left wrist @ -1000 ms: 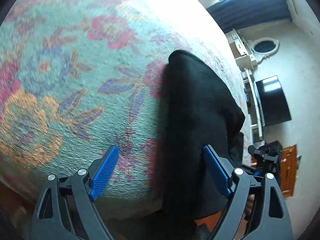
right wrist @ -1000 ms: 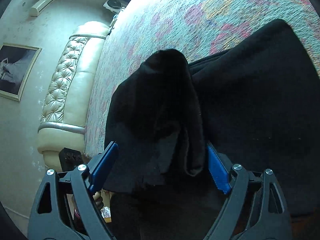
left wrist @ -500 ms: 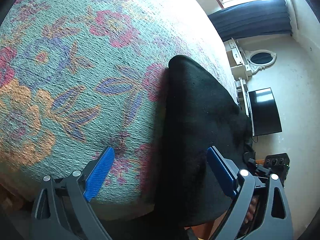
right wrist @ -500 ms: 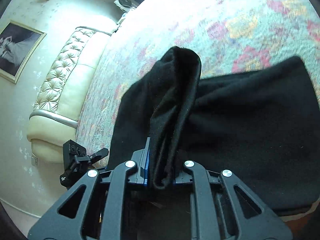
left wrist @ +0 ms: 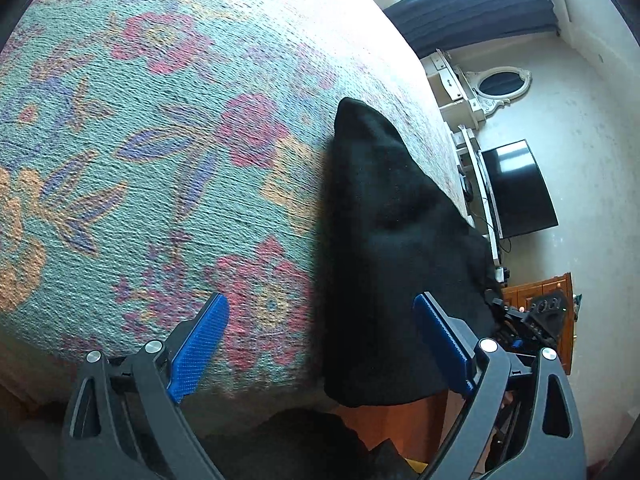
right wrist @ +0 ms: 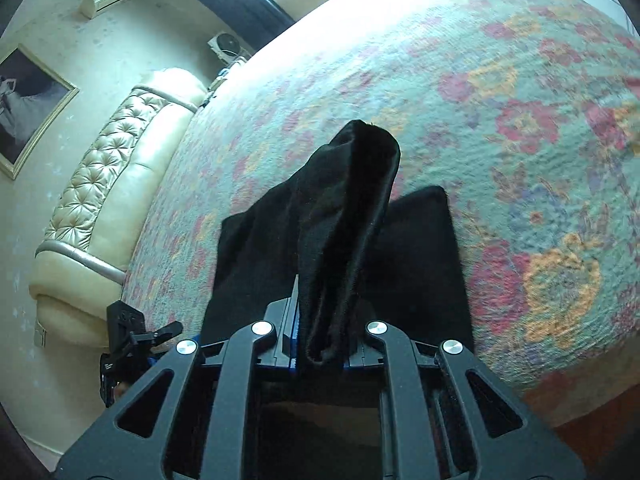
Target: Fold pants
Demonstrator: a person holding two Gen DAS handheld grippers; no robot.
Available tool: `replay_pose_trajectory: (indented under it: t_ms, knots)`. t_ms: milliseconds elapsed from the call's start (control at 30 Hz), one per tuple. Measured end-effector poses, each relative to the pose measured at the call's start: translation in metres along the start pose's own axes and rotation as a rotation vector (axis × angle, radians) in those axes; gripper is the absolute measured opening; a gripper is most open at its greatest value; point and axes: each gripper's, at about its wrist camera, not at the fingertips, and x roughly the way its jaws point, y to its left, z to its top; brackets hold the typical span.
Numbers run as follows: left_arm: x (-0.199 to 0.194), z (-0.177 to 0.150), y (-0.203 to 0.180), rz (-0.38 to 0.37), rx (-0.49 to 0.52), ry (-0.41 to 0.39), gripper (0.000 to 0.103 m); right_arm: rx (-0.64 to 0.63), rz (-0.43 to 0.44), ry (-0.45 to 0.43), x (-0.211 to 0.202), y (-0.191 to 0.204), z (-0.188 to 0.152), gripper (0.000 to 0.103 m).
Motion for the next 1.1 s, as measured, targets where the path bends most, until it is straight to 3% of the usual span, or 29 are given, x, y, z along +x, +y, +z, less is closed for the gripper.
replay_pose_trajectory:
  t_ms: [100, 200, 533, 567, 600, 667, 900, 1000, 1100]
  knots:
    - [0.009, -0.002, -0.005, -0.018, 0.010, 0.017, 0.092, 0.045, -0.029, 0.045, 0.022, -0.028, -0.012, 0.013]
    - [0.015, -0.004, -0.007, -0.036, 0.009, 0.026, 0.092, 0.090, 0.013, 0.055, 0.028, -0.042, -0.013, 0.014]
    - [0.027, -0.012, -0.011, -0.104, -0.008, 0.046, 0.092, 0.190, 0.098, 0.056, 0.001, -0.080, -0.018, 0.020]
    - [0.028, -0.011, -0.013, -0.112, -0.004, 0.049, 0.092, 0.207, 0.102, 0.051, -0.004, -0.085, -0.018, 0.027]
    - [0.029, -0.012, -0.014, -0.115, -0.001, 0.051, 0.092, 0.222, 0.078, 0.039, -0.010, -0.089, -0.020, 0.047]
    - [0.032, -0.012, -0.013, -0.121, -0.006, 0.053, 0.092, 0.235, 0.042, -0.001, -0.019, -0.096, -0.023, 0.073]
    - [0.038, -0.014, -0.006, -0.163, -0.038, 0.040, 0.092, 0.377, 0.288, 0.100, 0.010, -0.113, -0.042, 0.077]
    - [0.038, -0.015, -0.003, -0.189, -0.042, 0.045, 0.092, 0.359, 0.325, 0.101, 0.018, -0.103, -0.047, 0.087]
    - [0.037, -0.017, 0.003, -0.217, -0.052, 0.052, 0.092, 0.340, 0.347, 0.110, 0.022, -0.094, -0.046, 0.088]
